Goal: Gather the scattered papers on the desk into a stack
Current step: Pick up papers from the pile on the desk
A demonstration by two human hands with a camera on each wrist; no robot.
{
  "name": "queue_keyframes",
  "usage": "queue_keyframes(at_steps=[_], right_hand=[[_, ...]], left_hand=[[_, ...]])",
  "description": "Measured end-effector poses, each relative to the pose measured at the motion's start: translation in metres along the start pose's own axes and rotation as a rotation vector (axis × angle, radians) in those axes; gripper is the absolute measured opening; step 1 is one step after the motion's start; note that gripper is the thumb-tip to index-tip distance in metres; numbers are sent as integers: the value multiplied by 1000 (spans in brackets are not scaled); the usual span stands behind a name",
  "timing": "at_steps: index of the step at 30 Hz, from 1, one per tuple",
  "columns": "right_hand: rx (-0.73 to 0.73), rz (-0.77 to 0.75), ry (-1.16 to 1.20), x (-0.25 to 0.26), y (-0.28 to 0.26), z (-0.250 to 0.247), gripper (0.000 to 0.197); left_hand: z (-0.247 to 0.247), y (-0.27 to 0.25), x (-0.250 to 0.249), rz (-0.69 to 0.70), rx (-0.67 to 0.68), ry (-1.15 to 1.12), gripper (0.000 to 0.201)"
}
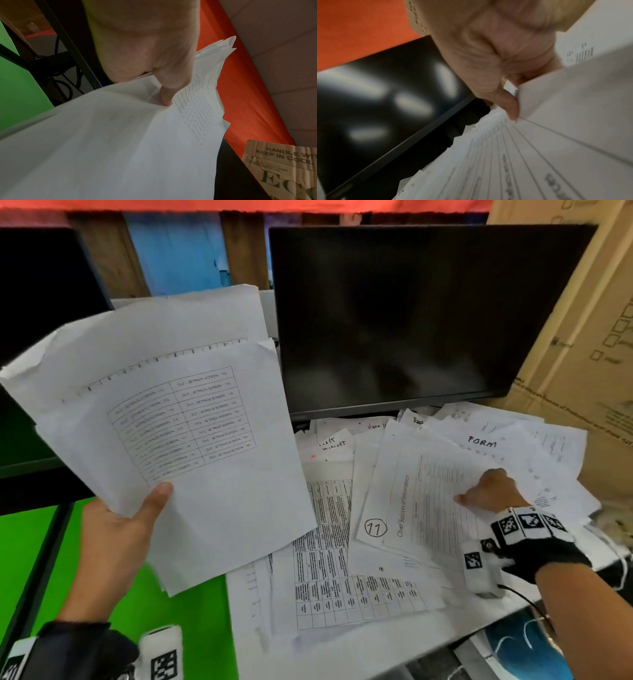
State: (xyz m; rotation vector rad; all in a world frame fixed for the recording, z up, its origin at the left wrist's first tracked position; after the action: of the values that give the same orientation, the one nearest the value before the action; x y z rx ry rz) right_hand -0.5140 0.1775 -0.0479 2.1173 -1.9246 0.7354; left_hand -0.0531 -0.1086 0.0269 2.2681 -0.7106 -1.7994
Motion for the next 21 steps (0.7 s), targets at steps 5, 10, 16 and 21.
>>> queue_keyframes(at_steps=[5,10,16,21], right_hand=[[-67,-159,394,7,0,-27,21],[131,-132,204,21,-12,-1,43],[148,-58,-131,31,-25,33,93],[123,36,-187,26,-18,32,105]], left_hand=[[-2,-1,-8,9,-17,29,27],[4,-7,-21,5,8,30,28],[10,-17,-46,1,40,37,67],[-19,7,39,-158,-35,-85,53]])
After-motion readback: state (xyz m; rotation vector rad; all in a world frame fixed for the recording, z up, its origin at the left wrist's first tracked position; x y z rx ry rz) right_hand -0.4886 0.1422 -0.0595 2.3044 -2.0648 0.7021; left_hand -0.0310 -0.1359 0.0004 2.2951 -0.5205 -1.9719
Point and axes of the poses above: each hand's wrist, its own y-axis towards the middle knuckle, its own z-axis out of the palm, x = y × z, the point moved 7 cm from there along y, towards the middle knuckle, and after that the axes turned 11 degrees about y, right-handed, at the moved point
